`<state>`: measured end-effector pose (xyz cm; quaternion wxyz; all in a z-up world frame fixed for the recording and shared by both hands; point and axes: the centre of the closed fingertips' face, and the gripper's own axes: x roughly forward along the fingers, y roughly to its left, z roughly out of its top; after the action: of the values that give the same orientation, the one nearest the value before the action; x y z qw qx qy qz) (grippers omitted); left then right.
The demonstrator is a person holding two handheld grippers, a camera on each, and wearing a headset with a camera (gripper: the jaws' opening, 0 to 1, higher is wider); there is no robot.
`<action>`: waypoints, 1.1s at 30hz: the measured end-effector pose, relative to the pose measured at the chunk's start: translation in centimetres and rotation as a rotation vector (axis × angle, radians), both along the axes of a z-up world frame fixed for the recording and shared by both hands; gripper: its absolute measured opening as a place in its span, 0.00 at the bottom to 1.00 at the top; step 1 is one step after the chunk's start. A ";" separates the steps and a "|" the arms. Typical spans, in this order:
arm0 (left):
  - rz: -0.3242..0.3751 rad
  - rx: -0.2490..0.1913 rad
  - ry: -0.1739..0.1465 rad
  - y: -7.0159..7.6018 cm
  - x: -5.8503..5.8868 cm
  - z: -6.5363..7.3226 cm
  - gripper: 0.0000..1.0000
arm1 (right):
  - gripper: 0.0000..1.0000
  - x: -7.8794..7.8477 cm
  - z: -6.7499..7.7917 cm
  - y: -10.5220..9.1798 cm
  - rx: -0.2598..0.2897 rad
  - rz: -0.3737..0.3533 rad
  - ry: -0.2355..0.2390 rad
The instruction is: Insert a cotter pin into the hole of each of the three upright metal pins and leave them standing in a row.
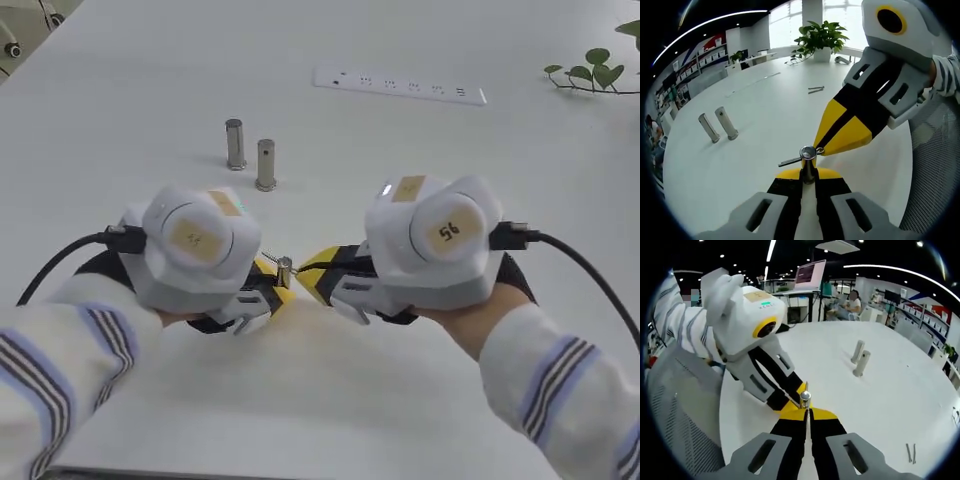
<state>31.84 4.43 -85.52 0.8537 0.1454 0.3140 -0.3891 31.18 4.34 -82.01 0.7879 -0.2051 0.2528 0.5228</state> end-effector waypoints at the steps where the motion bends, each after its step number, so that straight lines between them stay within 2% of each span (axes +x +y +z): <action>1: 0.001 -0.001 0.002 0.0 0.0 0.0 0.07 | 0.04 0.0 0.0 0.0 -0.004 0.004 -0.002; 5: 0.000 0.000 -0.001 0.0 0.0 0.0 0.07 | 0.06 -0.2 -0.2 -0.1 -0.011 0.014 -0.004; 9: 0.001 -0.004 0.000 0.0 0.0 0.0 0.07 | 0.09 -0.7 -0.1 0.3 0.030 0.008 0.040; 15: -0.011 0.002 -0.007 0.0 -0.1 0.0 0.07 | 0.13 -0.6 -0.1 0.7 0.056 -0.011 0.046; 20: -0.013 0.002 -0.006 0.0 -0.2 0.1 0.07 | 0.14 -0.3 0.0 1.0 0.086 -0.035 0.069; 29: -0.026 0.013 -0.013 0.1 -0.2 0.0 0.08 | 0.15 -0.2 -0.3 1.3 0.094 -0.044 0.074; 33: -0.026 0.028 -0.006 0.3 -0.3 -0.3 0.08 | 0.14 -0.3 -0.6 1.5 0.092 -0.040 0.078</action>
<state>31.55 4.73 -85.85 0.8475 0.1623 0.3151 -0.3951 30.89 5.82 -82.57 0.7963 -0.1431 0.2633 0.5254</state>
